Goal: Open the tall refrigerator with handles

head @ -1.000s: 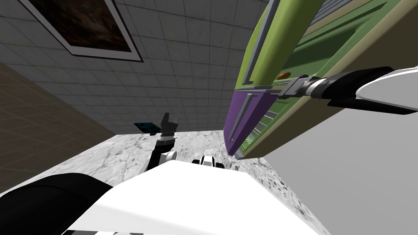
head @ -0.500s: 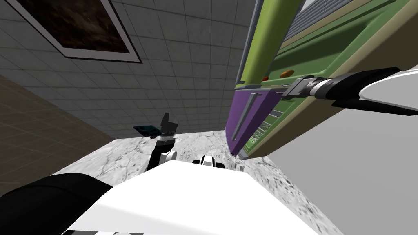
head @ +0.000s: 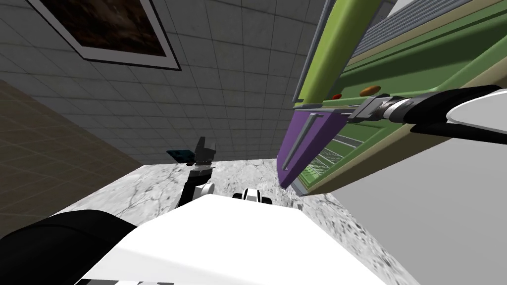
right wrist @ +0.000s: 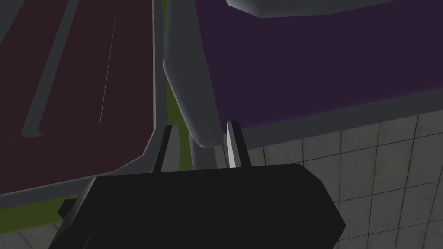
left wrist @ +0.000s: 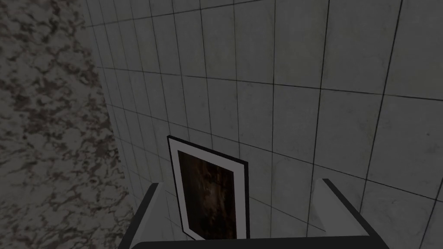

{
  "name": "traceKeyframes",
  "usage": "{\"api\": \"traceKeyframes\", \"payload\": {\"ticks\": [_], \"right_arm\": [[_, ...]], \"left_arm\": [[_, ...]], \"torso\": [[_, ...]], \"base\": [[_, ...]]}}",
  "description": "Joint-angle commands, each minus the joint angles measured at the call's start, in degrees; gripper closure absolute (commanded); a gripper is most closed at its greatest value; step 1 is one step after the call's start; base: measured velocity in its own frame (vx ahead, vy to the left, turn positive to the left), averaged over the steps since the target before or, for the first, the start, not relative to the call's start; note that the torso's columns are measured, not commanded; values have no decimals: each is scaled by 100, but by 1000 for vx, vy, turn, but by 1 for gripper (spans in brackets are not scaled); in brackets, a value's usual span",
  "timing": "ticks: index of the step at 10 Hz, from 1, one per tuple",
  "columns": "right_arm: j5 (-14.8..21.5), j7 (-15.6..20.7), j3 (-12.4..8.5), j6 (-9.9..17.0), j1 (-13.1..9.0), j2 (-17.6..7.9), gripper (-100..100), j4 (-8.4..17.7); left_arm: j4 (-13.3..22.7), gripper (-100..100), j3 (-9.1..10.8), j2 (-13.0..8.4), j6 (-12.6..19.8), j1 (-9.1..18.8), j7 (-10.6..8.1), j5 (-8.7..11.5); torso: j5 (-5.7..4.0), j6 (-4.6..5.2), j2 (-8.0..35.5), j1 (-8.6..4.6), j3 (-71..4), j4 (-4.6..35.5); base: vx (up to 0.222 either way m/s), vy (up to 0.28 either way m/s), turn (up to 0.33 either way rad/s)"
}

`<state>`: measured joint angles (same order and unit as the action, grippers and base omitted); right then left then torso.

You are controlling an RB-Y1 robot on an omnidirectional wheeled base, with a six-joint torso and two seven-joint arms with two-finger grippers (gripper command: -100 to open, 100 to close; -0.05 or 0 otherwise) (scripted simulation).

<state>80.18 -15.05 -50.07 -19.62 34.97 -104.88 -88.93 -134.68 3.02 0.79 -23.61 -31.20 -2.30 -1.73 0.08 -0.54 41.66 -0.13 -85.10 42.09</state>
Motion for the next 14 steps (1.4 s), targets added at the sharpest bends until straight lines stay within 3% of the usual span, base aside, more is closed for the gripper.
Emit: {"api": "traceKeyframes", "payload": {"ticks": [1, 2, 4, 5, 6, 7, 9, 10, 12, 13, 14], "right_arm": [[38, -42, -283, 18, 478, 433, 100, -59], [38, -42, -283, 18, 593, 572, 100, -59], [38, -42, -283, 18, 593, 712, 100, -59], [-39, 17, -634, 20, 789, 897, 100, -148], [-39, 17, -711, 20, 921, 1026, 100, -148], [-39, 17, -711, 20, 1075, 1166, 100, -148], [-39, 17, -711, 20, 1343, 1523, 100, -148], [-39, 17, -711, 20, 1343, 1608, 100, -148], [-39, 17, -711, 20, 1343, 1608, 100, -148], [-116, 77, -1139, 22, 1581, 1924, 100, -237], [-116, 77, -1140, 22, 1654, 2122, 100, -237]], "left_arm": [[0, 0, 0, 0, 0, -1, 0, 0], [-1, 0, 1, -1, 0, -1, 0, 0], [-1, 0, 3, -2, 0, -2, 0, 0], [0, 0, 3, -2, 0, -2, 0, 0], [0, 0, 2, -1, 0, -1, 0, 0], [0, 0, 1, -1, 0, -1, 0, 0], [-1, 0, 2, -1, -1, -2, 0, 0], [-1, 0, 3, -1, -1, -2, 0, 0], [0, 0, 4, -2, 0, -2, 0, 0], [0, 0, 3, -2, 0, -2, 0, 0], [0, 0, 2, -1, 0, -1, 0, 0]], "torso": [[-9, 11, -35, -5, -24, -22], [-33, 25, -45, -53, -31, -32], [-82, 53, -35, -121, -17, -39], [-91, 46, -34, -111, -11, -50], [-73, 7, -70, -51, -34, -69], [-61, -15, -111, -23, -68, -92], [-125, 45, -102, -133, -53, -95], [-163, 61, -78, -194, -31, -92], [-162, 43, -62, -193, -19, -85], [-152, 24, -82, -167, -36, -94], [-129, -2, -123, -106, -63, -106]], "base": [[24, 77, 270], [10, 3, 111], [0, -16, -13], [62, 81, 263], [65, 127, 424], [28, 77, 395], [8, 19, 42], [7, 5, -19], [0, -10, -25], [63, 96, 299], [80, 119, 332]]}}
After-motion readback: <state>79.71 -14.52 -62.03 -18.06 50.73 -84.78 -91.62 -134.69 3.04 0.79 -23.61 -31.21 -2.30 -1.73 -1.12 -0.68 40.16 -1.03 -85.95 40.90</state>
